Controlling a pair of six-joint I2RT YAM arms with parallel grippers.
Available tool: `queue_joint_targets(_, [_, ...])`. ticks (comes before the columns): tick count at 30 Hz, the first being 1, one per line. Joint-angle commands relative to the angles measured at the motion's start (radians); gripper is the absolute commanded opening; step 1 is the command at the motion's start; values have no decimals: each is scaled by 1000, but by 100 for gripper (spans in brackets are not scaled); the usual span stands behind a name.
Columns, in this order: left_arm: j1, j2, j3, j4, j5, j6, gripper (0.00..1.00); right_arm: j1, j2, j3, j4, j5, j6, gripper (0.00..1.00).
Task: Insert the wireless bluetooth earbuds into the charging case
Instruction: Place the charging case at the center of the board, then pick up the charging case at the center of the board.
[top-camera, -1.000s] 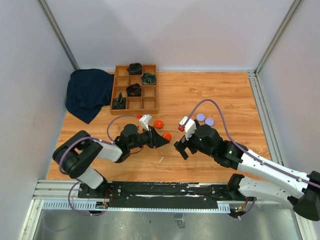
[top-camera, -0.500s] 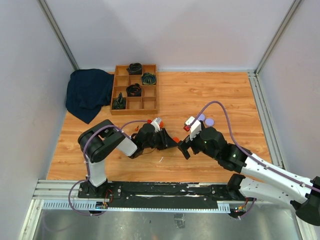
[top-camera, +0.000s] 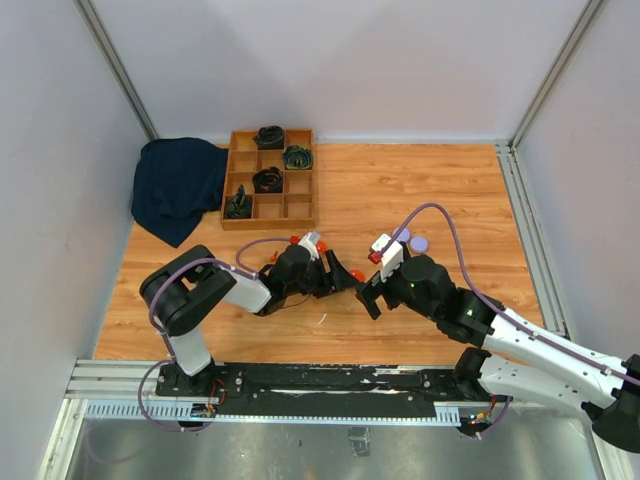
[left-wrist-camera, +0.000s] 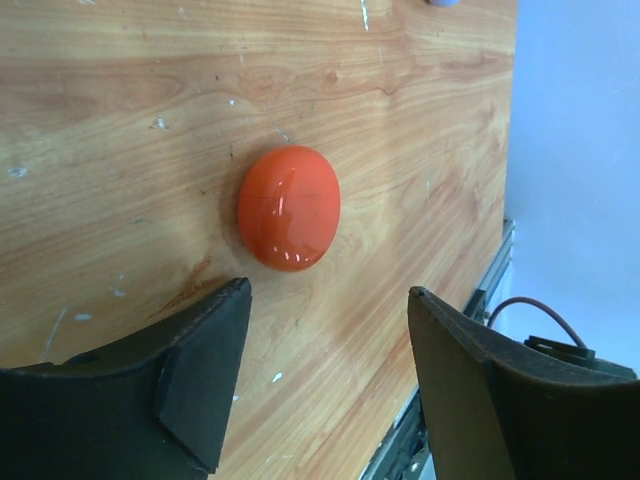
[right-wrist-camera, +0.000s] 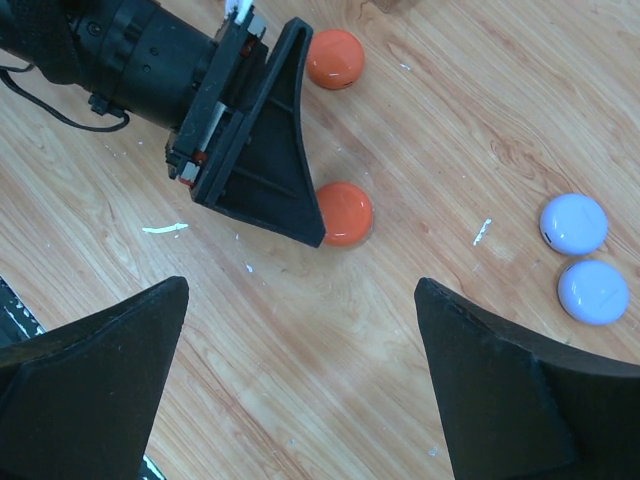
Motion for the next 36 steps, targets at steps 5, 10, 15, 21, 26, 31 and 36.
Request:
queue_joint_targets(5, [3,-156,-48,-300,-163,119,77,-103,25,7,16,-69,2,98])
queue_joint_targets(10, [42,-333,-73,-429,-238,190,83,-189,113,27,63,-170,-4,97])
queue_joint_targets(15, [113,-513,-134,-509,-282,227,91,-234,274,59,185,-250,-31,97])
queue_joint_targets(21, [194,-695,-206,-565,-276,254,99,-270,498,139,320,-342,-102,94])
queue_joint_targets(26, [273,-786,-258,-571,-218,285,99,-282,657,209,421,-398,-169,91])
queue_joint_targets(31, [359,-812,-303,-544,-105,298,99,-284,823,312,453,-465,-236,88])
queue_joint_targets(36, [400,-836,-341,-508,-44,292,97,-284,950,415,422,-489,-279,85])
